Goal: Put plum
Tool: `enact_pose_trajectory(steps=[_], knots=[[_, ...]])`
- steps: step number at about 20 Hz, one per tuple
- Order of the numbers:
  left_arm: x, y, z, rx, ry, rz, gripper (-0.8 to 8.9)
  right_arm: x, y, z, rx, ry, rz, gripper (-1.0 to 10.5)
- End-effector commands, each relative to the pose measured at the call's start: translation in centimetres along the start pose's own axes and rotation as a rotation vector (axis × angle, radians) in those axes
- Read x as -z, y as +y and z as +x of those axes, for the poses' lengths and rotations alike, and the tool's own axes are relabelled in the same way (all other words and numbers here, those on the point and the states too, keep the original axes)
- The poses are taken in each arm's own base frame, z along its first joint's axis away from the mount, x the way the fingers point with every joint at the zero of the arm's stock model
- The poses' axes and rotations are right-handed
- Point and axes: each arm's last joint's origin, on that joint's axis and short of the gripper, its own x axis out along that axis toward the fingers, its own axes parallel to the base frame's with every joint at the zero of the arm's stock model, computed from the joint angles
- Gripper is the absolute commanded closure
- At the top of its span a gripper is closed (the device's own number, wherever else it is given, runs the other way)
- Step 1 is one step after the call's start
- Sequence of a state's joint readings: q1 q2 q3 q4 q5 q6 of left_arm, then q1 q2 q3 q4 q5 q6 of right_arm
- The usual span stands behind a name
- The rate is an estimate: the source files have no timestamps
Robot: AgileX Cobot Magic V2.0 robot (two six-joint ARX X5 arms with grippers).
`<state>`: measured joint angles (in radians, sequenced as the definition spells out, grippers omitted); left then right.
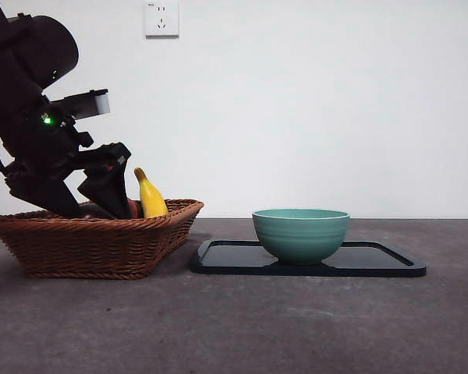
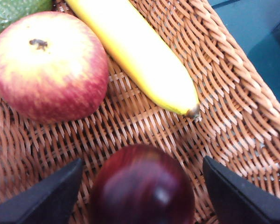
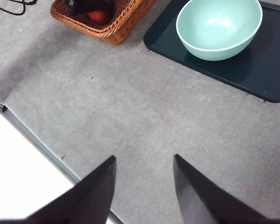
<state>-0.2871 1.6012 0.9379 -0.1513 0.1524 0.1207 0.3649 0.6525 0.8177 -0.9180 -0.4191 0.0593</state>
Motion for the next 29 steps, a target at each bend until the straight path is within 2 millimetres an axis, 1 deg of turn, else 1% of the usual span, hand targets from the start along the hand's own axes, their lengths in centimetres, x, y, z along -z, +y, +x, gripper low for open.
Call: enact_pose_trajectory(steps=[1,5,10,14,18,20,24,26,29], knots=[[-1.0,-0.1,-1.1,-0.008,-0.055,0.000,3.98,-0.2,0.1,0.0,-0.004,-0.004,0.002,7.5],[-2.1,-0.4,-3.9,-0.018,-0.146,0.001,4.00,-0.2,0.1,0.0,-0.004,-0.004,0.002,7.5],[-2.8,-1.5,-8.8,0.030,-0.239,-0.012,4.08,-0.2,0.1,0.0,-0.004,-0.005,0.002,7.5],[-2.2,-2.9,-12.8,0.199,-0.256,-0.006,4.09,-0.2,0.1,0.0,-0.004,-0.008,0.001,7.5],[-0.6,-4.1,-16.1,0.375,-0.211,0.000,4.09,-0.4,0.1,0.0,-0.005,-0.025,-0.007,7.5],[0.3,-4.4,-17.2,0.436,-0.168,-0.009,4.09,-0.4,0.1,0.0,-0.005,-0.026,-0.007,7.5],[1.8,-5.0,-18.6,0.515,-0.093,-0.015,4.09,-0.4,0.1,0.0,-0.005,-0.026,-0.003,7.5],[2.2,-5.1,-19.0,0.557,-0.080,0.005,4.10,-0.4,0.1,0.0,-0.005,-0.025,-0.001,7.5],[2.2,-5.1,-18.9,0.559,-0.078,0.007,4.10,-0.4,0.1,0.0,-0.005,-0.024,0.013,7.5]])
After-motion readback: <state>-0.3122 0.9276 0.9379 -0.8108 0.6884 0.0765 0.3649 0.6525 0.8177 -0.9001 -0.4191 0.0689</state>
